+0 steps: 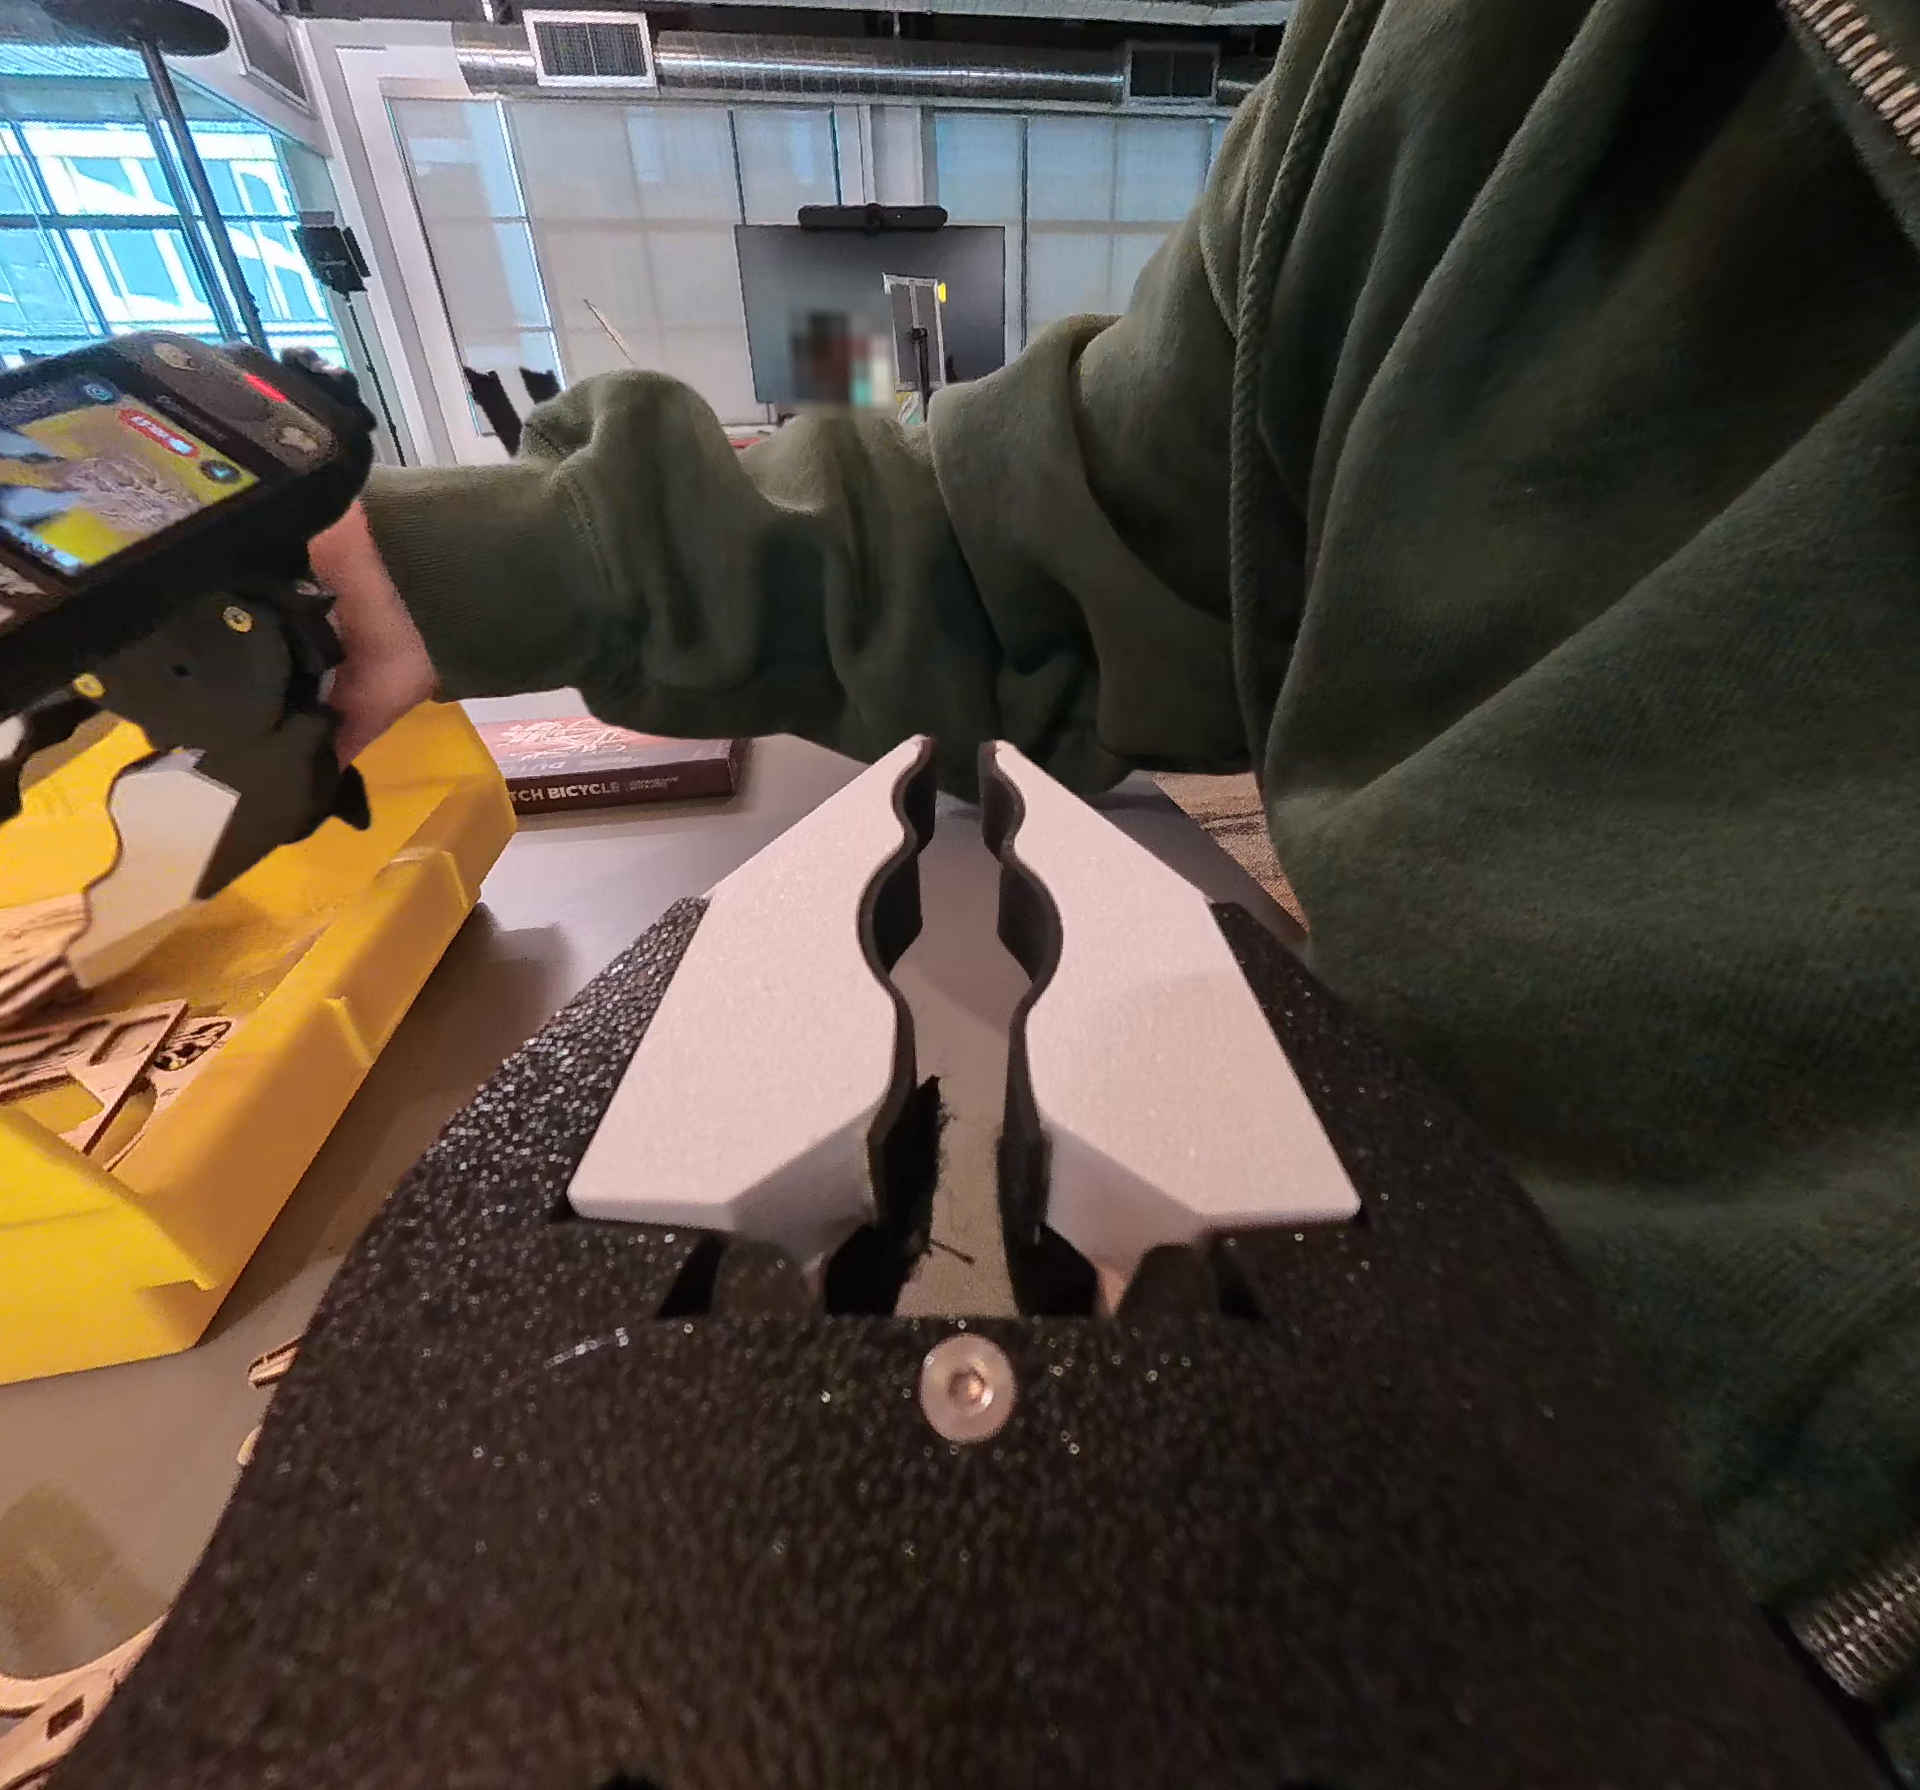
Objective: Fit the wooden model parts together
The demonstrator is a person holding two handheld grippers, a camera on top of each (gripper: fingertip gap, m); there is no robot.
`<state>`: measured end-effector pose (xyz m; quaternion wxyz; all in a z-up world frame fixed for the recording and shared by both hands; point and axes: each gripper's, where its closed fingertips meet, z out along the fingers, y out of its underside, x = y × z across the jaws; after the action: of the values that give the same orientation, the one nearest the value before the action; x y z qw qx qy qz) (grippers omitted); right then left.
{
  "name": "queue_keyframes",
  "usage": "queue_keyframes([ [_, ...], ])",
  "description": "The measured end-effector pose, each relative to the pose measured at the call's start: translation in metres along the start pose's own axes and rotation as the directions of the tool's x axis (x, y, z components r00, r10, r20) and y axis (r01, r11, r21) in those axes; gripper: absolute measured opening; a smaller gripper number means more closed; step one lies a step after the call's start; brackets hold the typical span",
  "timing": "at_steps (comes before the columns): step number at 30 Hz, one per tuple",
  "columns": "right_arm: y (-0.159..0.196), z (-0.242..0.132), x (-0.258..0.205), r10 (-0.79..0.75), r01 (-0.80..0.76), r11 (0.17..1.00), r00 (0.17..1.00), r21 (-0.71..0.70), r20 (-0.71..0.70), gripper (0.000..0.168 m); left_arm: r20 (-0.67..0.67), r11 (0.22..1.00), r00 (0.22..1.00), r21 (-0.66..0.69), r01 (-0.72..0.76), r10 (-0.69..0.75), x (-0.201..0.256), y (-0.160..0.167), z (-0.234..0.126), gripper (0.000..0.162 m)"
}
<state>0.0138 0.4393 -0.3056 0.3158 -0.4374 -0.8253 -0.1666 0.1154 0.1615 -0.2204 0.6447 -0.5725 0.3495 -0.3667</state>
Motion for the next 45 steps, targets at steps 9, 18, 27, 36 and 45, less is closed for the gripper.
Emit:
queue_keyframes([
  [9, -0.003, -0.013, 0.054, 0.233, -0.217, 0.969, 0.960, 0.118, -0.152, 0.005, 0.001, 1.000, 1.000, 0.000, 0.000, 0.000, 0.000, 0.000, 0.000, 0.006],
  [18, -0.002, -0.011, 0.052, 0.318, -0.315, 0.938, 0.948, 0.145, 0.008, 0.005, 0.001, 1.000, 1.000, 0.001, 0.002, -0.002, -0.001, 0.000, 0.000, 0.006],
  [27, -0.002, 0.004, 0.016, 0.252, -0.271, 0.959, 0.950, 0.085, 0.182, 0.013, 0.000, 1.000, 1.000, 0.000, 0.005, -0.005, -0.001, 0.000, 0.000, 0.006],
  [36, -0.049, -0.005, -0.041, -0.028, -0.066, 0.972, 0.921, 0.227, 0.390, 0.047, 0.001, 1.000, 1.000, 0.002, 0.007, -0.007, -0.001, 0.000, 0.000, 0.006],
  [45, -0.054, 0.004, -0.042, 0.131, -0.201, 0.976, 0.842, 0.080, 0.524, 0.039, 0.001, 1.000, 1.000, 0.003, 0.007, -0.007, -0.001, 0.000, 0.000, 0.006],
])
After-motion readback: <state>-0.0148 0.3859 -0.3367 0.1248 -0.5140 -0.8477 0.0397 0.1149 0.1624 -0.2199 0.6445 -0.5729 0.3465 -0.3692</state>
